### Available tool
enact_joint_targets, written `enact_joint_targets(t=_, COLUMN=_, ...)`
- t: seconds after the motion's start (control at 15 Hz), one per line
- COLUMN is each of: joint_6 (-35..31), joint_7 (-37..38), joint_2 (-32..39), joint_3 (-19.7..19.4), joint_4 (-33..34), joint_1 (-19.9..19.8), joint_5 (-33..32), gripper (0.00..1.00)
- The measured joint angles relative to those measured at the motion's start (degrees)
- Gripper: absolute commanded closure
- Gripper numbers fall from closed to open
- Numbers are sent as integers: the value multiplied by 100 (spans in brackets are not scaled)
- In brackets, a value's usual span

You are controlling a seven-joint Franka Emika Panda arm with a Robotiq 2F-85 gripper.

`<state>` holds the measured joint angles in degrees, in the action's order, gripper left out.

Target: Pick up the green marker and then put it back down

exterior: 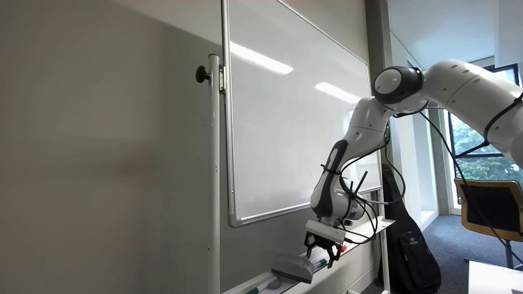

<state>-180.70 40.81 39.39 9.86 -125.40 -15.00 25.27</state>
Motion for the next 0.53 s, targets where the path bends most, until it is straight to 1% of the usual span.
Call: enact_joint_targets(t=0.53, joint_6=0, joint_7=-129, joint_2=-45, joint_3=-48, joint_4=28, joint_1=42, joint_5=0, gripper=0)
